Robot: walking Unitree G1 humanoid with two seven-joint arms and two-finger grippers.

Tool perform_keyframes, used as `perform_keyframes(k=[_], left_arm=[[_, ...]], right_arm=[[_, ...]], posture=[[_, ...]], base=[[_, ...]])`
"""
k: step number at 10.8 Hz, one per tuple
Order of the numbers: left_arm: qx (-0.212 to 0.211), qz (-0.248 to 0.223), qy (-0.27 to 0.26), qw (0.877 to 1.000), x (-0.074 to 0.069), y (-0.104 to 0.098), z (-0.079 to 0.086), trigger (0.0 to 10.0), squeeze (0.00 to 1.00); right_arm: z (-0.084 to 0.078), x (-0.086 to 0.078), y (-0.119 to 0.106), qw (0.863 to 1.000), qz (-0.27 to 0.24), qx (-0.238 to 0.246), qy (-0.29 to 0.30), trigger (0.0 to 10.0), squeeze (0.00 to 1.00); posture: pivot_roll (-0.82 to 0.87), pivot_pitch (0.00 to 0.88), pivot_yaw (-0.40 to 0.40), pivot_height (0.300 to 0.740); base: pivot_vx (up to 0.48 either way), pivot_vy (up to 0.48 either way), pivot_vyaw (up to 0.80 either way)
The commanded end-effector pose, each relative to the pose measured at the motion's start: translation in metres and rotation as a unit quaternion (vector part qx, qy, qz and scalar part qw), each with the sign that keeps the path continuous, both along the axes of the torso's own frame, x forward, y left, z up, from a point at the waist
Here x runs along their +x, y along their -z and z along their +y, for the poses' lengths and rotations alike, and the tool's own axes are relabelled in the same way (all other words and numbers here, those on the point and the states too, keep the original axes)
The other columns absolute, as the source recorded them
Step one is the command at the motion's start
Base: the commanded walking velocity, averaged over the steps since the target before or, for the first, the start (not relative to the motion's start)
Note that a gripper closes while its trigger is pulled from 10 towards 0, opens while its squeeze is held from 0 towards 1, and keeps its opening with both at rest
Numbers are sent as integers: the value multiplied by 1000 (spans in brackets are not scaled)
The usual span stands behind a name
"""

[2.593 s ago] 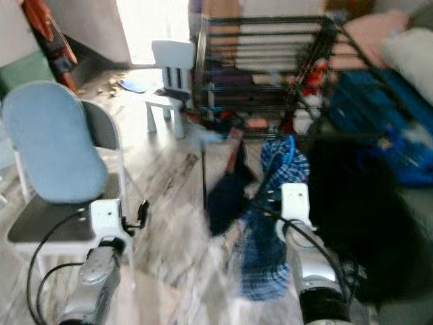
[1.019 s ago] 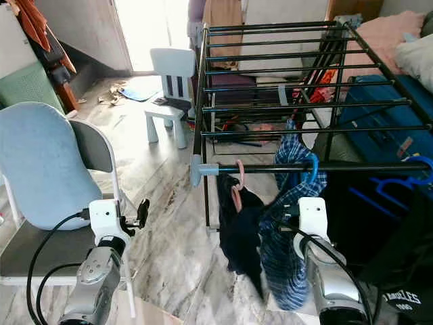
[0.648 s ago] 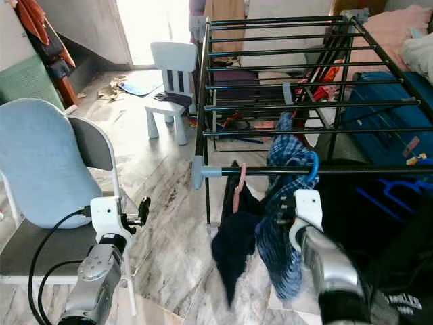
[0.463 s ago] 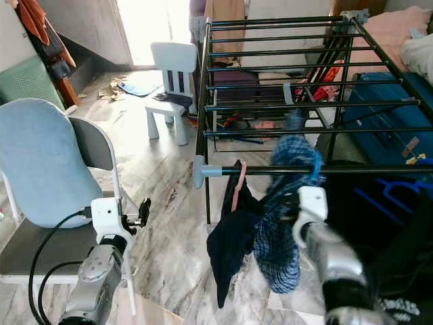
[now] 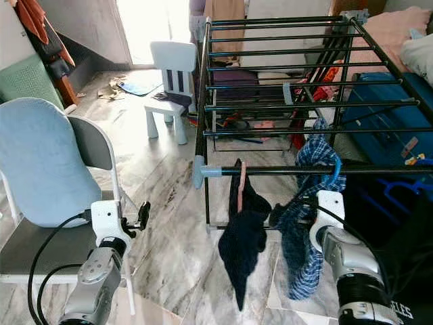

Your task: Hang hanger

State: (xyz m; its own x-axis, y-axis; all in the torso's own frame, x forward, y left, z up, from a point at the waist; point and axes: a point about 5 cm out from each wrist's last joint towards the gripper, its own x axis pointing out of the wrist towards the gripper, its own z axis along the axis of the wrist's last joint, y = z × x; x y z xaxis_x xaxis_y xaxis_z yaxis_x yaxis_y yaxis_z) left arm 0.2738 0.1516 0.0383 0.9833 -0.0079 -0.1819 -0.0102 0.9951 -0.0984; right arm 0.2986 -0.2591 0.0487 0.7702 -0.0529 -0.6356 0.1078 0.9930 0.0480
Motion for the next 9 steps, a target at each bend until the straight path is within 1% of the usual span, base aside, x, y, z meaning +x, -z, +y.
perform_keyframes(k=[1, 3, 5, 6, 8, 9], left_arm=[[5, 0, 4, 1000, 2, -2, 1, 10000, 0], [5, 3, 4, 1000, 1, -1, 2, 10000, 0], [5, 6, 4, 1000, -1, 0, 1, 10000, 0], [5, 11, 4, 1000, -1, 1, 1, 10000, 0], [6, 18, 7, 1000, 1, 2, -6, 10000, 0], [4, 14, 12, 1000, 2, 0, -9, 10000, 0]], right_arm=[[5, 1, 2, 1000, 5, 15, -9, 10000, 1000], [8, -1, 5, 1000, 7, 25, -17, 10000, 1000], [9, 1, 2, 1000, -6, 10, -28, 10000, 1000], [11, 3, -1, 999, -17, -21, -47, 10000, 1000], [15, 2, -8, 995, -51, -71, -53, 10000, 1000], [20, 0, -9, 993, -64, -88, -56, 10000, 1000]], posture=[[-119, 0, 45, 740], [-118, 0, 44, 740], [-117, 0, 44, 740], [-121, 0, 46, 740], [-134, 0, 51, 740], [-139, 0, 53, 740]], base=[[0, 0, 0], [0, 0, 0], [0, 0, 0], [0, 0, 0], [0, 0, 0], [0, 0, 0]])
